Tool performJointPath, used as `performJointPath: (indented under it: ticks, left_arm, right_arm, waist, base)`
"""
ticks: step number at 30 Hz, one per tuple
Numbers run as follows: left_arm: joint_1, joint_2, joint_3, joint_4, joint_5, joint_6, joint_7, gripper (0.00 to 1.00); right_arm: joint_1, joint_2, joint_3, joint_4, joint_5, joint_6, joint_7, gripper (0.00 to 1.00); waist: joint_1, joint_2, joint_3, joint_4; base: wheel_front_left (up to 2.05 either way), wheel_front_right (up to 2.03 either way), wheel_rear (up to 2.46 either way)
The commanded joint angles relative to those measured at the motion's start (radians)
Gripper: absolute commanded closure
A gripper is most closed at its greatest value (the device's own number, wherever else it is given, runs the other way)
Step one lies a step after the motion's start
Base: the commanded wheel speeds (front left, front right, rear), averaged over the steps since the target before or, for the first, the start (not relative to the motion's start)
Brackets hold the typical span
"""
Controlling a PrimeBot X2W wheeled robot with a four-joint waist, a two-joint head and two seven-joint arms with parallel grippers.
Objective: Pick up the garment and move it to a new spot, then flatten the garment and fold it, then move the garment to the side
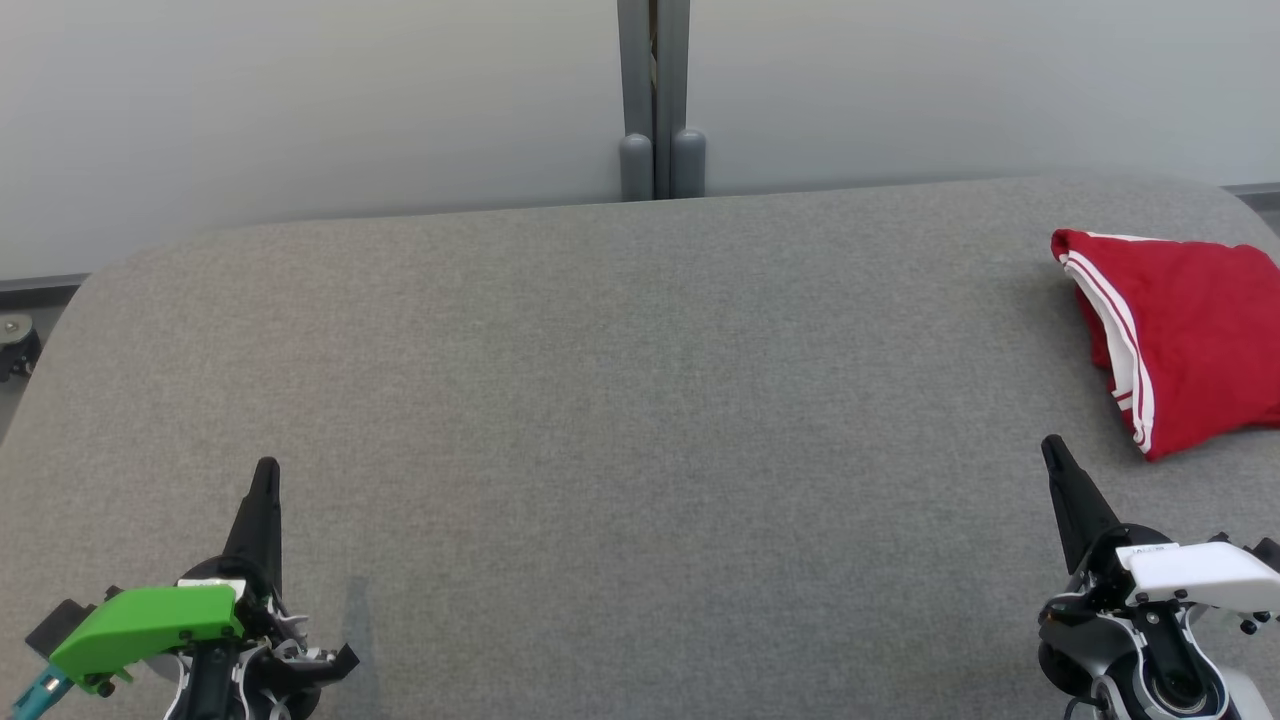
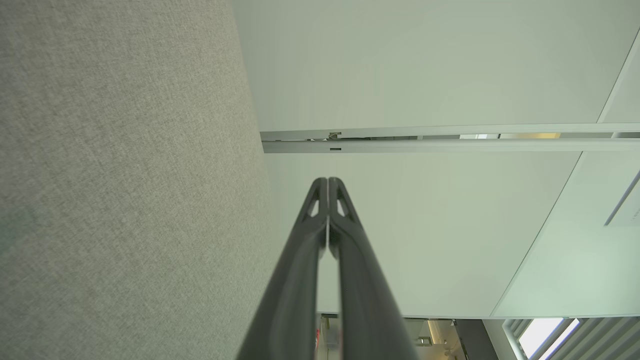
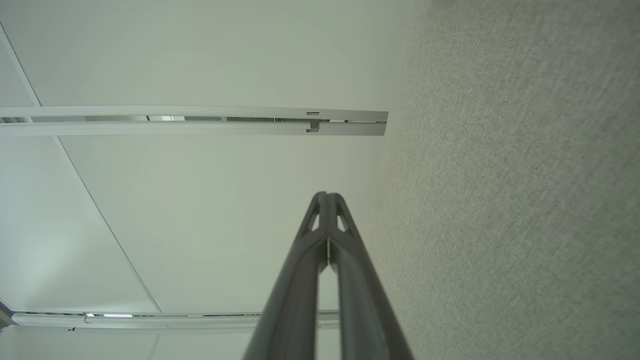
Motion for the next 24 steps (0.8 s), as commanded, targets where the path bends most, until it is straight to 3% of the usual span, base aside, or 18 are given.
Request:
performJointPath:
  ticks: [1, 24]
  left_arm:
    - [-0.014, 0.007, 0.002, -0.003, -0.004, 0.002, 0.003, 1.00]
    - [-0.014, 0.007, 0.001, -0.003, -0.004, 0.002, 0.003, 1.00]
  right_arm:
    - [-0.006, -0.005, -0.002, -0.003, 0.002, 0.000, 0.004, 1.00]
    - [-0.006, -0.005, -0.002, -0.003, 0.002, 0.000, 0.004, 1.00]
  waist:
    - [0.0000, 0.0000, 0.000, 0.000]
    - [0.0000, 0.0000, 0.000, 0.000]
  base:
    - [0.00, 0.00, 0.00]
    - [0.00, 0.00, 0.00]
